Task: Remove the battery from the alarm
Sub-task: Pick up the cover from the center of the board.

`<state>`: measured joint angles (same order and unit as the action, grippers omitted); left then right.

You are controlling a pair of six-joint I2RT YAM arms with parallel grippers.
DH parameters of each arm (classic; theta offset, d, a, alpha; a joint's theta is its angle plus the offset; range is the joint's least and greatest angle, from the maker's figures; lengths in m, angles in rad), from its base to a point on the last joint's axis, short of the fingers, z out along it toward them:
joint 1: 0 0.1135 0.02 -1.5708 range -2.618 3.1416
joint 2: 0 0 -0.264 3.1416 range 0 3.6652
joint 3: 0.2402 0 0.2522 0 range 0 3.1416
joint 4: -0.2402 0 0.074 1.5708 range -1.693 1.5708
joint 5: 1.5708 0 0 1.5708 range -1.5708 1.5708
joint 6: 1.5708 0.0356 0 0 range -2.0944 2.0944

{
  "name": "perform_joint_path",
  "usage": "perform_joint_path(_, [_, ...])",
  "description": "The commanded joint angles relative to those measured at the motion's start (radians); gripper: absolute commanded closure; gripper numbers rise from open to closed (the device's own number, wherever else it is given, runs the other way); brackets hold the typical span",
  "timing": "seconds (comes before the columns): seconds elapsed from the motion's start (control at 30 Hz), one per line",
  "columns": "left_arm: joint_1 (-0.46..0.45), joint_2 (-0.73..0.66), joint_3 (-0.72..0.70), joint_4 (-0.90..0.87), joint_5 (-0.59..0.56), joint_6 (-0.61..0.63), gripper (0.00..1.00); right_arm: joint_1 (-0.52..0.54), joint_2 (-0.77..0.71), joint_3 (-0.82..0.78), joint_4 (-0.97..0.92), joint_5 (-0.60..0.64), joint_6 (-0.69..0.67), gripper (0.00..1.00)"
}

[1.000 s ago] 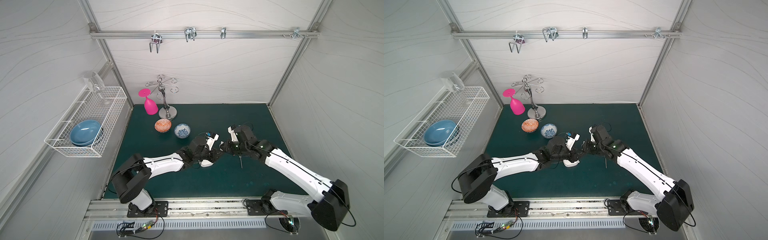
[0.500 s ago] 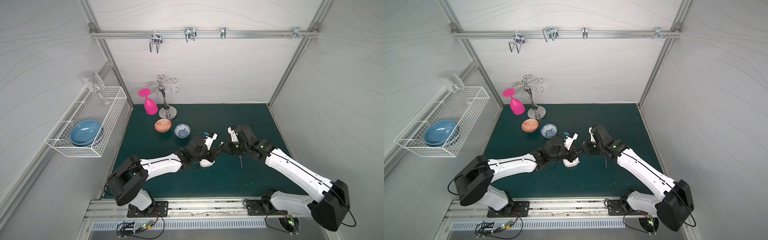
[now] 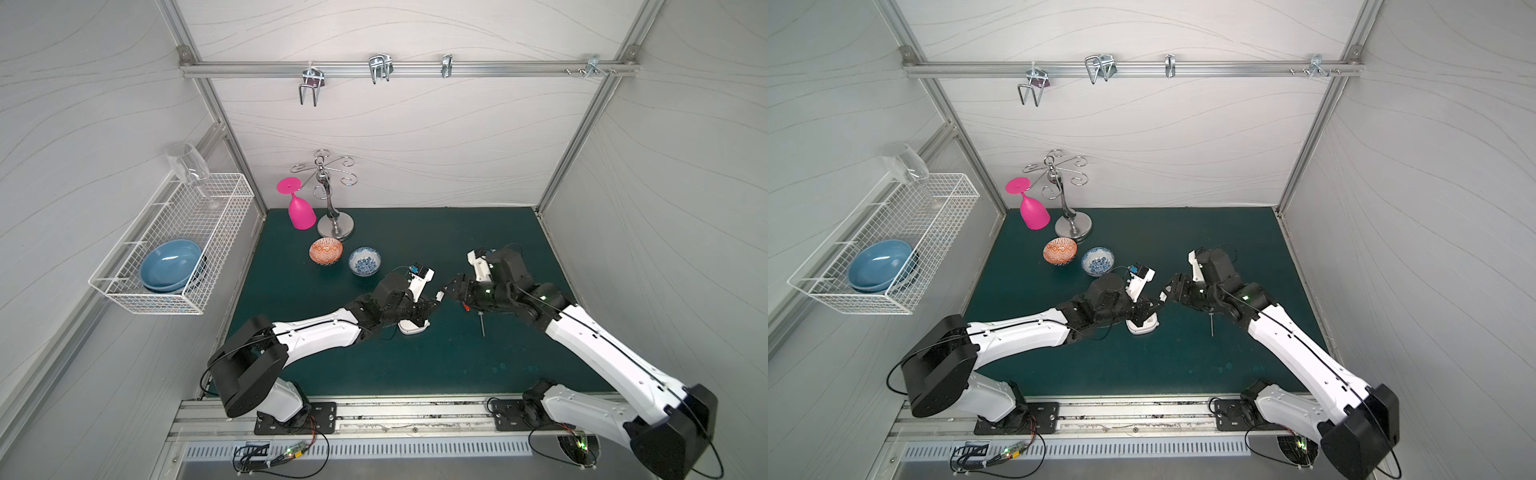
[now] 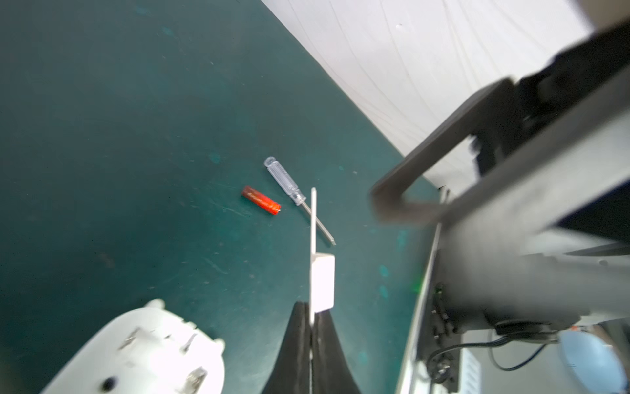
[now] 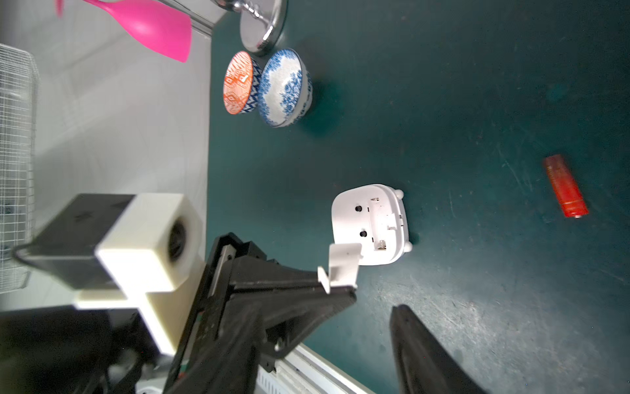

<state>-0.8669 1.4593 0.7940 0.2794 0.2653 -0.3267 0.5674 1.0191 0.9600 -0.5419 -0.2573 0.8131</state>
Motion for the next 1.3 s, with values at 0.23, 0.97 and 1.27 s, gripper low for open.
perform_joint_path(0.23, [-0.047, -0.171, -0.12, 0.032, -0.222, 0.616, 1.0, -0.141, -0.096, 0.052, -0.322, -0.219, 0.487, 0.33])
perform_joint_path(0.97, [-0.119, -0.182, -0.116, 0.019, -0.251, 0.968, 1.0, 0.115, 0.123, 0.122, -0.181, -0.026, 0.665, 0.5])
perform_joint_path(1.27, [-0.123, -0.178, -0.113, 0.037, -0.28, 0.96, 1.0, 0.126, 0.136, 0.089, -0.158, 0.005, 0.694, 0.59])
